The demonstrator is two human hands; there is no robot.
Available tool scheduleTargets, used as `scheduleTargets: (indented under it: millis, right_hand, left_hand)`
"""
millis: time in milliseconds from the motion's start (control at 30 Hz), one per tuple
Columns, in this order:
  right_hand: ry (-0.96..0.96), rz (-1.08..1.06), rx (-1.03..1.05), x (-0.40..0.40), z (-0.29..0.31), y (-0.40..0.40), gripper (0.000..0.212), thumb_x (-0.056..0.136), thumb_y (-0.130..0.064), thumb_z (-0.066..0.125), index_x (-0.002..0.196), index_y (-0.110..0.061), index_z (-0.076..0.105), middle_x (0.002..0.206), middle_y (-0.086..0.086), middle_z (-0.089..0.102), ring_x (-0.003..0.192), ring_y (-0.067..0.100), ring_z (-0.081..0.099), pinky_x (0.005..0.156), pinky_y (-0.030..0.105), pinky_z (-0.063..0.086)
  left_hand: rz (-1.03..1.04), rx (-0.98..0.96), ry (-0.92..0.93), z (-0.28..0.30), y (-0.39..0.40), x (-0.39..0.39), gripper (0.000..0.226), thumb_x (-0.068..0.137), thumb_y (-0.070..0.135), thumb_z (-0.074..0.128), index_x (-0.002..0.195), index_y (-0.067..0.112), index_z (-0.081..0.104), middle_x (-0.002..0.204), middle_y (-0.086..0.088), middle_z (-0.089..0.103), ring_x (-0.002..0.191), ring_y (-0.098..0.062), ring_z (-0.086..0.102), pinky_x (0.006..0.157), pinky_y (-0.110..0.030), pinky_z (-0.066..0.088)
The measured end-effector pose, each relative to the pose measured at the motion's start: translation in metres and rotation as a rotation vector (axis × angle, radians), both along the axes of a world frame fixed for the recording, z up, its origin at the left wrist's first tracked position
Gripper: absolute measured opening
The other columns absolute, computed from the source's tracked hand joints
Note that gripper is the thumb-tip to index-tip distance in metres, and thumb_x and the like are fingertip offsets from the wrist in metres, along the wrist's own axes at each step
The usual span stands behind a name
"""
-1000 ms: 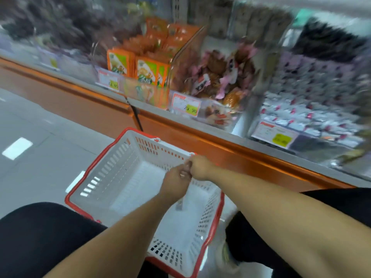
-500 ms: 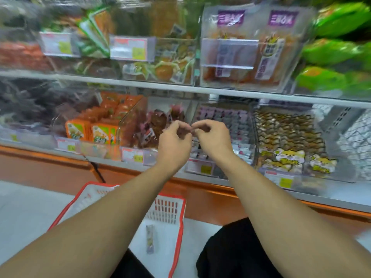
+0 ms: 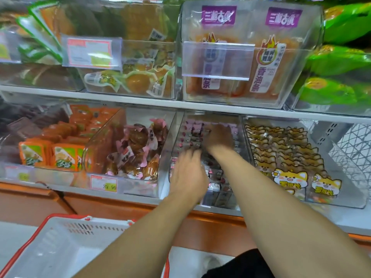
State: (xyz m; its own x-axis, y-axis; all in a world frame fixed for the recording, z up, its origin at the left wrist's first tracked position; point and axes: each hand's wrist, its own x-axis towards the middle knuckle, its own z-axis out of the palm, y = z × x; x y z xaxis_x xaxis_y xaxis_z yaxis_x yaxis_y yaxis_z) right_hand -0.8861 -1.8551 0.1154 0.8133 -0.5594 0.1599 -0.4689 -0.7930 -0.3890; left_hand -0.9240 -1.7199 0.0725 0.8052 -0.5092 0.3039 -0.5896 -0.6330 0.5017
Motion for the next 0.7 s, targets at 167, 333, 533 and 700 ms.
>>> scheduleTargets:
  millis: [167, 333, 533, 700]
  right_hand:
    - [0.038, -0.012, -0.135, 0.011, -0.013, -0.009, 0.025, 0.102, -0.011, 0.047, 0.113, 0.000, 0.067, 0.116, 0.019, 0.069, 0.106, 0.034, 0.066, 0.090, 0.041, 0.057]
    - [-0.014, 0.007, -0.139, 0.015, -0.019, -0.014, 0.022, 0.100, -0.010, 0.052, 0.107, -0.004, 0.071, 0.107, 0.015, 0.071, 0.097, 0.030, 0.068, 0.082, 0.038, 0.059]
    - [-0.410, -0.054, 0.259, 0.012, -0.004, -0.009, 0.018, 0.099, -0.007, 0.045, 0.095, -0.015, 0.061, 0.098, 0.003, 0.065, 0.093, 0.023, 0.061, 0.076, 0.037, 0.049]
    - [-0.761, -0.181, 0.412, -0.006, 0.002, -0.001, 0.013, 0.102, -0.016, 0.054, 0.112, -0.010, 0.060, 0.092, -0.007, 0.057, 0.083, 0.011, 0.052, 0.067, 0.016, 0.032]
  left_hand:
    - [0.089, 0.121, -0.121, -0.013, -0.008, 0.004, 0.050, 0.093, 0.032, 0.051, 0.140, 0.014, 0.050, 0.144, -0.007, 0.052, 0.138, -0.028, 0.040, 0.124, -0.041, 0.017]
    - [0.078, 0.174, -0.121, -0.014, -0.011, 0.004, 0.053, 0.098, 0.039, 0.041, 0.146, 0.017, 0.045, 0.152, -0.004, 0.045, 0.144, -0.025, 0.032, 0.124, -0.039, 0.010]
    - [0.062, 0.143, -0.081, -0.007, -0.009, 0.003, 0.048, 0.099, 0.038, 0.046, 0.141, 0.016, 0.047, 0.146, -0.005, 0.049, 0.138, -0.024, 0.038, 0.120, -0.038, 0.021]
    - [0.102, -0.108, 0.068, 0.007, -0.009, -0.003, 0.044, 0.101, 0.022, 0.049, 0.144, 0.017, 0.043, 0.139, -0.006, 0.053, 0.130, -0.024, 0.047, 0.111, -0.039, 0.036]
